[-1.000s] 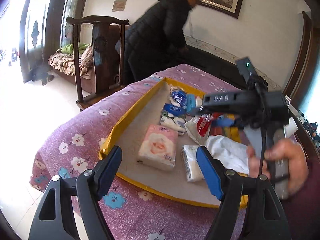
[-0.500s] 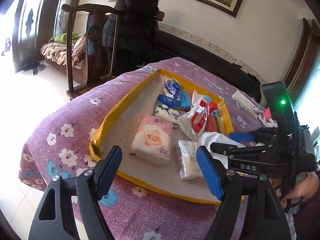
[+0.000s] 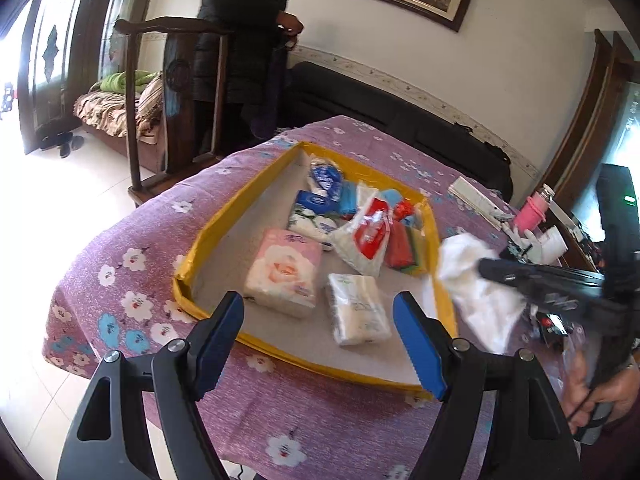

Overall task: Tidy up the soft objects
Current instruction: 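Grasp the white towel with the right tool, then grasp yellow-patterned tissue pack with left tool while right holds white towel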

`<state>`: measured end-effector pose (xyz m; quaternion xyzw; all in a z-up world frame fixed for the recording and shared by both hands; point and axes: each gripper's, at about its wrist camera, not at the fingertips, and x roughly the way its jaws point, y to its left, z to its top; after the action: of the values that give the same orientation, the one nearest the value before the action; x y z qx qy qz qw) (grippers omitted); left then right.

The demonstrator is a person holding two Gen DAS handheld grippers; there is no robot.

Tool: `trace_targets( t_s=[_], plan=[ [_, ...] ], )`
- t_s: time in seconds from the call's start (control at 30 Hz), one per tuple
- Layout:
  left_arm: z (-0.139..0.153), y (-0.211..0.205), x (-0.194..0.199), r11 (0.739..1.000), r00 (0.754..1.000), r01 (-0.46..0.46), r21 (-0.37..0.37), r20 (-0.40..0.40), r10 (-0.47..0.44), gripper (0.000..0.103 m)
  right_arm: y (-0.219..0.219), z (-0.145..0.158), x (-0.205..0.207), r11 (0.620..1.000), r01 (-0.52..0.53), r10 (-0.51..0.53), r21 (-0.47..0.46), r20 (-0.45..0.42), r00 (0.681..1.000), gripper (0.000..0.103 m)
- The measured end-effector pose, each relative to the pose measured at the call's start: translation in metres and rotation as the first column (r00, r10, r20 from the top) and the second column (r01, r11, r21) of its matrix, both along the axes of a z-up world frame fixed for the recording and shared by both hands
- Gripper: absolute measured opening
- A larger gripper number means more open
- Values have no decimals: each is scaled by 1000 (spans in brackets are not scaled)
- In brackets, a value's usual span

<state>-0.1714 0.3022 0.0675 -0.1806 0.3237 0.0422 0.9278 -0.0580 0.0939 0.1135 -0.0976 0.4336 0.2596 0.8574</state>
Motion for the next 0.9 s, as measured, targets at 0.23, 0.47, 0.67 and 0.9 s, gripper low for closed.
trace_targets(
  t_s=[0.23,0.47,0.67,0.9],
  plan=[
    [-2,-35,7,997,997,69,27,-31,-68,76,-90,6,-40,992,122,-123,38,18,992,15],
    [3,-94,26,969,965,245,26,-100,-242,76,-169,-46,-38,955,296,-295,0,-88,951,14],
    [3,-163,67,921,917,381,88,-166,-363,79,-225,-66,-33,911,403,-388,90,-147,910,14],
    [-14,-242,155,896,875,444,18,-226,-429,79,-256,-71,-36,863,433,-387,262,-208,898,14]
  ],
)
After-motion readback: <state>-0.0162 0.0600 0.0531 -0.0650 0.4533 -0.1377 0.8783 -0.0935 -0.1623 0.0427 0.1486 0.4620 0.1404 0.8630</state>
